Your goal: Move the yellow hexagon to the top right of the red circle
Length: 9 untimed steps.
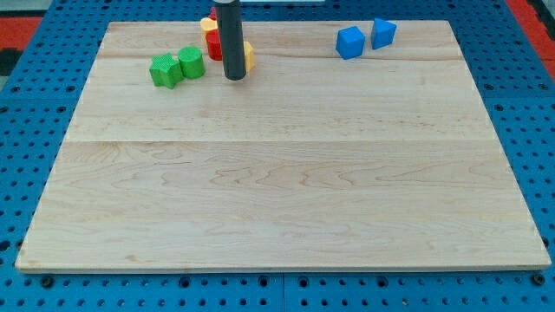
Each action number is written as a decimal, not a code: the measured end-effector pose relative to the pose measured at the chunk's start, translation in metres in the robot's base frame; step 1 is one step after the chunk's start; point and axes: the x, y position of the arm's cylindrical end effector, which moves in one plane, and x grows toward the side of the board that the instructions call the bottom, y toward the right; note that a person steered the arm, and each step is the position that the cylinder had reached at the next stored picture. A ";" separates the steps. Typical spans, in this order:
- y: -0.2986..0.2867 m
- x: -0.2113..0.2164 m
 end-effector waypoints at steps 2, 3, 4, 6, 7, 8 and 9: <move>0.092 -0.014; 0.091 -0.052; 0.089 -0.096; 0.044 -0.123; -0.012 -0.125; -0.025 -0.125; -0.032 -0.101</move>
